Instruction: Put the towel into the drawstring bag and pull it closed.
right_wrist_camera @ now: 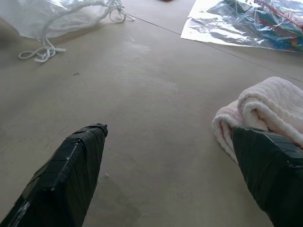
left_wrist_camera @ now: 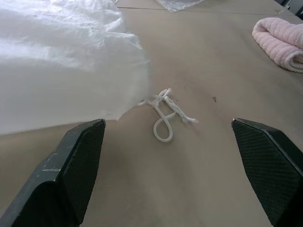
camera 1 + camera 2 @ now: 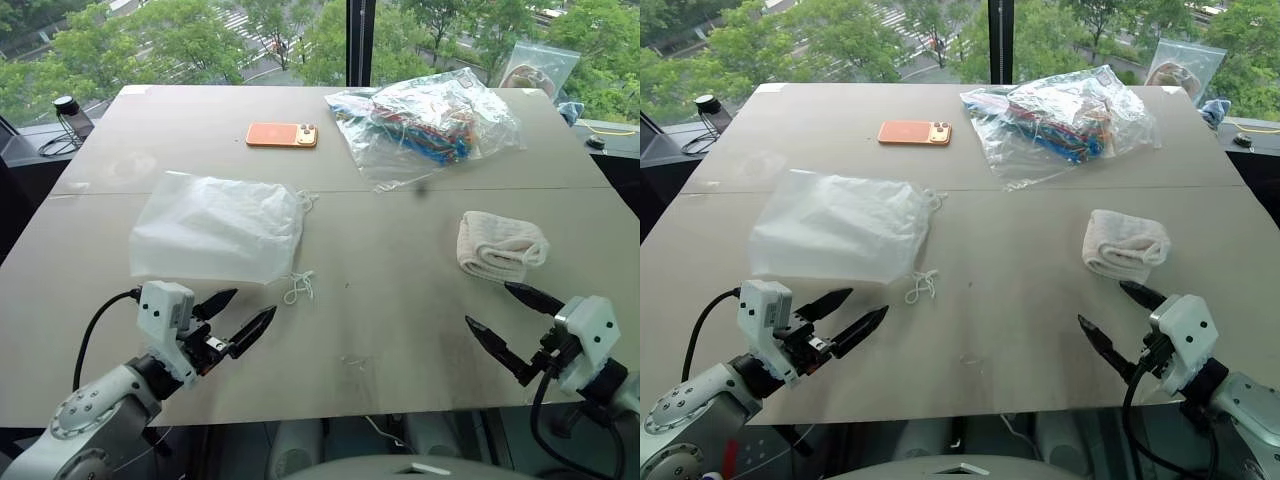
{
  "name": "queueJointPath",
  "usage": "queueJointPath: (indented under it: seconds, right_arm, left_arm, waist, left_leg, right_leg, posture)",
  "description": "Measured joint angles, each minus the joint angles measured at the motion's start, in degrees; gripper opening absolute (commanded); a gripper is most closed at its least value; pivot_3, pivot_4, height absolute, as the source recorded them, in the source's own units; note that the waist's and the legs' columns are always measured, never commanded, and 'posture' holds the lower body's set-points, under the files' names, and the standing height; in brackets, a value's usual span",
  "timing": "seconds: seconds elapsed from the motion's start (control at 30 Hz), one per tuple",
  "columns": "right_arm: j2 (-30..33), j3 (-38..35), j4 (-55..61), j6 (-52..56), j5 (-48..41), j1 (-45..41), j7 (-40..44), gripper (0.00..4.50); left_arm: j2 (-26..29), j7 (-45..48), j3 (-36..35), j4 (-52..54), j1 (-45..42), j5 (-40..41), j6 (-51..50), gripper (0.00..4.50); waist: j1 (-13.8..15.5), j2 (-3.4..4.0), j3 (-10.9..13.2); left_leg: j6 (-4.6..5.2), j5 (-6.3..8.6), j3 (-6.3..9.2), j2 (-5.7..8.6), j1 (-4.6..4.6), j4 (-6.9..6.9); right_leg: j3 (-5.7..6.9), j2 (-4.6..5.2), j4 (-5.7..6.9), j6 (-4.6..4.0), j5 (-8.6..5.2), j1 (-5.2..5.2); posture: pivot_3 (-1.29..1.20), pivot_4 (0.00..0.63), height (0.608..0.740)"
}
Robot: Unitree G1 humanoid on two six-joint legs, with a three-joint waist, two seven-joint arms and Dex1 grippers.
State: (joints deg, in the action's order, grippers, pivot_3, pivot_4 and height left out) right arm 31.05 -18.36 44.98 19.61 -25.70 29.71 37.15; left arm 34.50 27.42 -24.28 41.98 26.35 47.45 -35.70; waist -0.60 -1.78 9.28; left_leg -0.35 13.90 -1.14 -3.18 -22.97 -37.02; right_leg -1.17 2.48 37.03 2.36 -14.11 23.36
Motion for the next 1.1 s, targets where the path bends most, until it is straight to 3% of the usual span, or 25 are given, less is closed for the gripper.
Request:
queueJointPath:
  seconds: [0.1,0.2,0.37,0.47,0.63,0.73,0.8,0.83,1.03,1.1]
  right_arm:
    - [0.23,1.34,-0.33,0.35,0.08,-2.92,-0.4,4.5]
    - [1.68,5.73,1.8,1.74,-1.85,-13.14,-0.46,4.5]
    - [4.84,7.6,3.44,3.93,-4.12,-13.67,1.6,4.5]
    - [4.96,8.49,3.66,4.26,-4.97,-14.93,1.23,4.5]
    - [4.89,8.92,3.78,3.86,-4.31,-14.5,0.95,4.5]
    - [4.61,9.66,3.71,3.75,-3.58,-14.14,0.52,4.5]
    - [4.46,10.48,3.7,3.71,-3.28,-14.25,0.14,4.5]
    - [3.99,10.82,3.63,3.38,-2.5,-14.31,-0.18,4.5]
    - [2.28,11.29,3.49,2.71,-1.46,-14.64,-2.42,4.5]
    - [2.13,11.12,3.47,3.06,-1.48,-15.52,-3.61,4.5]
  left_arm:
    - [-0.29,-3.73,2.54,-0.55,-6.41,-1.44,-1.92,4.41]
    - [-2.82,-17.5,11.5,-0.14,-25.38,-6.11,-9.74,4.41]
    - [-2.49,-30.4,22.61,-1.35,-40.35,-16.33,-23.94,4.41]
    - [-8.28,-36.67,26.59,-7.39,-50.39,-21.64,-33.07,4.41]
    - [-10.35,-38.97,31.94,-15.71,-55.49,-27.89,-38.16,4.41]
    - [-11.28,-38.56,34.11,-19.8,-56.52,-30.7,-38.04,3.66]
    - [-11.63,-38.15,35.04,-21.46,-56.8,-31.85,-36.98,2.92]
    - [-11.59,-37.05,35.95,-23.3,-57.49,-33.0,-35.19,2.8]
    - [-6.19,-27.04,35.23,-25.61,-57.29,-34.38,-26.61,0.03]
    - [-2.49,-19.84,33.24,-26.12,-56.22,-33.28,-21.0,0.03]
  waist:
    - [0.27,0.04,0.04]
    - [1.08,-0.01,0.04]
    - [1.37,-0.19,0.02]
    - [1.35,-0.2,0.03]
    - [1.01,-0.2,0.04]
    - [1.0,-0.2,0.04]
    - [1.03,-0.21,0.04]
    - [1.25,-0.21,0.04]
    - [1.15,-0.19,0.05]
    - [1.09,-0.18,0.05]
  left_leg:
    - [0.01,0.0,0.08,0.03,0.0,-0.04]
    - [0.02,-0.02,0.22,0.06,0.08,-0.32]
    - [0.01,-0.01,0.3,0.09,0.13,-0.28]
    - [0.01,-0.01,0.33,0.1,0.11,-0.28]
    - [0.01,-0.01,0.43,0.09,0.12,-0.21]
    - [0.01,-0.01,0.42,0.09,0.12,-0.21]
    - [0.01,-0.01,0.42,0.09,0.11,-0.22]
    - [0.01,-0.01,0.42,0.09,0.12,-0.22]
    - [0.01,-0.01,0.39,0.08,0.11,-0.22]
    - [0.01,-0.01,0.37,0.07,0.11,-0.21]
  right_leg:
    - [0.01,-0.04,0.05,0.0,0.0,-0.03]
    - [-0.13,-0.23,0.19,0.18,0.04,-0.23]
    - [-0.13,-0.28,0.14,0.07,0.1,-0.37]
    - [-0.12,-0.29,0.09,0.29,0.22,-0.37]
    - [-0.13,-0.39,0.08,0.28,0.21,-0.34]
    - [-0.16,-0.38,0.08,0.28,0.22,-0.34]
    - [-0.15,-0.38,0.08,0.28,0.22,-0.34]
    - [-0.14,-0.38,0.09,0.28,0.22,-0.34]
    - [-0.15,-0.37,0.09,0.27,0.22,-0.31]
    - [-0.16,-0.37,0.1,0.25,0.22,-0.3]
  posture:
    - [0.0,0.15,0.74]
    - [0.0,0.15,0.74]
    - [0.0,0.15,0.74]
    - [0.0,0.15,0.74]
    - [0.0,0.15,0.74]
    - [0.0,0.15,0.74]
    - [0.0,0.15,0.74]
    - [0.0,0.15,0.74]
    - [0.0,0.15,0.74]
    - [0.0,0.15,0.74]
